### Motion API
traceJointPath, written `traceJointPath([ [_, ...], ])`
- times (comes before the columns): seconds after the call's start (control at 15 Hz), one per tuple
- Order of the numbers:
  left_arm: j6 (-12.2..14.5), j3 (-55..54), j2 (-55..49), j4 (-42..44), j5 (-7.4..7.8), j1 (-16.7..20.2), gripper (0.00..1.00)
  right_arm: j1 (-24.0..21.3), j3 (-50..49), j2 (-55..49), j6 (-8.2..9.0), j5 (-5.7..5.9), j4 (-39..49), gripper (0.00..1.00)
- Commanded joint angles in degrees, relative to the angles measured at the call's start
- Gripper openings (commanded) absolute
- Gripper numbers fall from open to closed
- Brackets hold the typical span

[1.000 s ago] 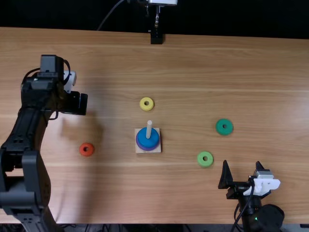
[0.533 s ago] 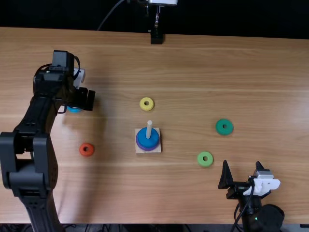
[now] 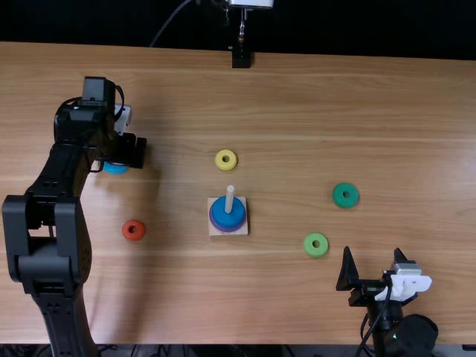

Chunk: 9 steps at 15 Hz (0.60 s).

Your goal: Build the Hanoi tower: stack the rings onto the peg from bottom to top in this color order: purple, dark blue, light blue, dark green, light green, yellow, orange.

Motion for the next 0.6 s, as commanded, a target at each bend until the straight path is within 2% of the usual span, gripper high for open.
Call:
traceJointPath([
  [0.0,0.65,1.86,1.87,-0.04,0.69,-0.63,1.0,-0.41,-3.31,-0.73,0.06,0.01,-3.67,1.0],
  [0.07,0.65,1.86,2.4,-0.04,0.9,-0.63,1.0,-0.41,-3.31,-0.73,0.06,0.01,-3.67,1.0],
  [0.2,0.55,1.77,2.57,-0.04,2.91,-0.63,1.0,-0.41,-3.31,-0.73,0.06,0.01,-3.67,1.0],
  [0.33,0.55,1.77,2.66,-0.15,3.22,-0.63,1.0,-0.41,-3.39,-0.73,0.06,0.01,-3.67,1.0],
  [0.47,0.65,1.68,2.66,-0.36,4.38,-0.63,1.0,-0.41,-3.31,-0.73,0.06,0.01,-3.67,1.0],
  [0.53,0.55,1.68,2.57,-0.68,5.23,-0.63,0.86,-0.41,-3.31,-0.73,0.06,0.01,-3.67,1.0],
])
